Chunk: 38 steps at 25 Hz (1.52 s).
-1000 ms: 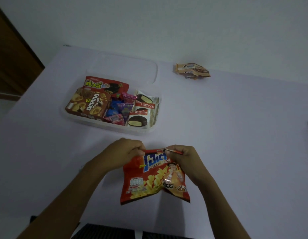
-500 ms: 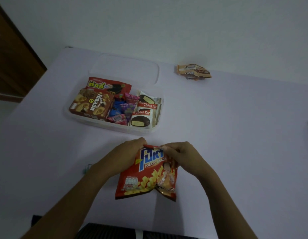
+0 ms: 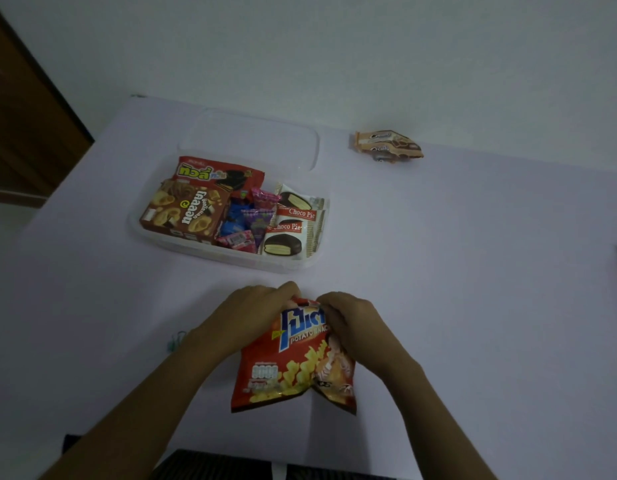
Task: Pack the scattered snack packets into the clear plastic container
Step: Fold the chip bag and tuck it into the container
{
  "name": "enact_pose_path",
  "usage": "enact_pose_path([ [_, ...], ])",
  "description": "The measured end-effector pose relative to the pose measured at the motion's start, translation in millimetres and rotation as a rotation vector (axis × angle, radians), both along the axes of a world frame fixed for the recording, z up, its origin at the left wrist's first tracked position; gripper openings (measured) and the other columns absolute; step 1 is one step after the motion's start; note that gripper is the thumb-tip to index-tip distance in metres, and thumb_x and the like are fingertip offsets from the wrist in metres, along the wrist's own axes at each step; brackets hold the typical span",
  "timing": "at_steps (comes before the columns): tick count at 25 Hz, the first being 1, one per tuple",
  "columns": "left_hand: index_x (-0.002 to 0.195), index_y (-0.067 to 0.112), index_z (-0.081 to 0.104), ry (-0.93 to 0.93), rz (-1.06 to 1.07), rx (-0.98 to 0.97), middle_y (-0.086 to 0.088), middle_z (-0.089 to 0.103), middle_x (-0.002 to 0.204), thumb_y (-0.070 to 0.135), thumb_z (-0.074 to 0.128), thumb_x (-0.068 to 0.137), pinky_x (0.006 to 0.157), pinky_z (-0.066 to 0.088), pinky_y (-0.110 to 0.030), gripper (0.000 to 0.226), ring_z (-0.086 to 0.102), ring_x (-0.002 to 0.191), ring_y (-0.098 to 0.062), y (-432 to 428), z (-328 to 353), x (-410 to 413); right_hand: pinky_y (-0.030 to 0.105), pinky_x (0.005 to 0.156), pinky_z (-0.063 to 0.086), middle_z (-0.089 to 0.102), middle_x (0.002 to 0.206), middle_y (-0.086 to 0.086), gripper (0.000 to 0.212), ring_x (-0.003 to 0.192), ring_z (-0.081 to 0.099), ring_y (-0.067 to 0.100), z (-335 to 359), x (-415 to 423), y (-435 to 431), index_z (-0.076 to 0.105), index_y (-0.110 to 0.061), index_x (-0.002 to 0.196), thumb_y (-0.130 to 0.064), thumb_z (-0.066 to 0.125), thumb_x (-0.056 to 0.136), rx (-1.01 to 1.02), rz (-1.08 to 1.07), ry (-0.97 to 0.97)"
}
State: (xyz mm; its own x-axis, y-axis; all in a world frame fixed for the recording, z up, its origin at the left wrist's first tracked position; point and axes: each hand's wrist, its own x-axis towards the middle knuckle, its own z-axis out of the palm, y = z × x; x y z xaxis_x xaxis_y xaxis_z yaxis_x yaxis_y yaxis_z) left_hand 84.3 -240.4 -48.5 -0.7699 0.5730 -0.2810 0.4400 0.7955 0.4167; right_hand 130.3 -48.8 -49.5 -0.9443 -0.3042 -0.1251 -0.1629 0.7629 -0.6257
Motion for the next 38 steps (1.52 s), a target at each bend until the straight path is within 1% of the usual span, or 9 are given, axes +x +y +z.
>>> enact_pose_path([
  [3, 0.106, 0.013, 0.049, -0.011, -0.09, -0.063, -0.007, 0.065, 0.106, 0.026, 0.048, 0.092, 0.073, 0.049, -0.029, 0.02, 0.064, 0.09, -0.019, 4, -3, -4, 0.034, 0.088, 0.053, 0.067, 0.11, 0.012, 0.043, 0.098, 0.063, 0.023, -4, 2, -3, 0.06, -0.006, 0.116, -0.03, 0.036, 0.09, -0.021, -0.02, -0.027],
  [8, 0.117, 0.011, 0.048, 0.014, -0.091, 0.06, -0.008, 0.057, 0.114, 0.028, 0.051, 0.091, 0.084, 0.049, -0.028, 0.03, 0.058, 0.099, -0.018, 10, -17, -3, 0.032, 0.091, 0.053, 0.066, 0.114, 0.011, 0.048, 0.103, 0.064, 0.023, -5, 1, 2, 0.059, -0.007, 0.118, -0.034, 0.034, 0.088, -0.046, -0.053, -0.027],
  [15, 0.108, 0.014, 0.053, 0.149, -0.085, 0.218, -0.001, 0.052, 0.1, 0.036, 0.058, 0.085, 0.077, 0.044, -0.021, 0.032, 0.046, 0.086, -0.004, 6, -34, 2, 0.029, 0.075, 0.059, 0.071, 0.092, 0.012, 0.073, 0.081, 0.069, 0.02, -3, 5, 3, 0.067, -0.005, 0.107, -0.06, 0.023, 0.091, -0.08, -0.089, 0.147],
  [20, 0.098, 0.014, 0.057, 0.109, 0.104, 0.256, 0.005, 0.046, 0.092, 0.047, 0.015, 0.088, 0.088, 0.038, -0.029, 0.054, 0.045, 0.091, -0.009, 12, -38, 3, 0.021, 0.069, 0.056, 0.07, 0.087, 0.011, 0.074, 0.075, 0.069, 0.017, -8, 10, 1, 0.068, -0.004, 0.103, -0.058, 0.018, 0.093, -0.104, -0.114, 0.23],
  [24, 0.104, 0.017, 0.05, 0.118, 0.051, 0.055, 0.0, 0.047, 0.109, 0.033, 0.058, 0.084, 0.086, 0.032, -0.028, 0.027, 0.043, 0.106, -0.017, 18, -47, 1, 0.019, 0.073, 0.056, 0.07, 0.09, 0.009, 0.072, 0.079, 0.068, 0.015, -12, 10, 3, 0.068, -0.006, 0.105, -0.06, 0.021, 0.093, -0.125, -0.151, 0.183],
  [27, 0.095, 0.02, 0.039, 0.195, 0.08, 0.074, 0.0, 0.044, 0.102, 0.028, 0.059, 0.086, 0.079, 0.027, -0.027, 0.023, 0.043, 0.098, -0.016, 18, -50, 6, 0.022, 0.079, 0.055, 0.069, 0.096, 0.01, 0.055, 0.087, 0.066, 0.016, -14, 7, 5, 0.068, -0.008, 0.109, -0.047, 0.035, 0.091, -0.149, -0.141, 0.09],
  [30, 0.084, 0.025, 0.027, 0.306, 0.048, 0.098, 0.002, 0.04, 0.085, 0.032, 0.069, 0.076, 0.071, 0.031, -0.028, 0.044, 0.042, 0.079, -0.011, 16, -53, 9, 0.02, 0.082, 0.052, 0.068, 0.097, 0.007, 0.029, 0.089, 0.063, 0.014, -12, 2, 8, 0.069, -0.011, 0.109, -0.025, 0.047, 0.096, -0.164, -0.152, 0.005],
  [35, 0.079, 0.023, 0.032, 0.407, -0.034, 0.099, 0.001, 0.052, 0.074, 0.041, 0.08, 0.058, 0.054, 0.043, -0.021, 0.055, 0.053, 0.063, -0.011, 15, -57, 7, 0.014, 0.077, 0.044, 0.067, 0.099, 0.01, 0.028, 0.09, 0.063, 0.019, -14, -4, 7, 0.068, -0.007, 0.109, -0.021, 0.051, 0.093, -0.02, -0.051, 0.025],
  [38, 0.078, 0.022, 0.035, 0.45, -0.083, 0.134, 0.002, 0.059, 0.067, 0.042, 0.084, 0.053, 0.046, 0.051, -0.02, 0.059, 0.058, 0.054, -0.009, 11, -49, 7, 0.005, 0.073, 0.04, 0.057, 0.098, 0.0, 0.02, 0.089, 0.057, 0.011, -17, -5, 6, 0.063, -0.009, 0.104, -0.019, 0.047, 0.096, -0.038, -0.113, -0.06],
])
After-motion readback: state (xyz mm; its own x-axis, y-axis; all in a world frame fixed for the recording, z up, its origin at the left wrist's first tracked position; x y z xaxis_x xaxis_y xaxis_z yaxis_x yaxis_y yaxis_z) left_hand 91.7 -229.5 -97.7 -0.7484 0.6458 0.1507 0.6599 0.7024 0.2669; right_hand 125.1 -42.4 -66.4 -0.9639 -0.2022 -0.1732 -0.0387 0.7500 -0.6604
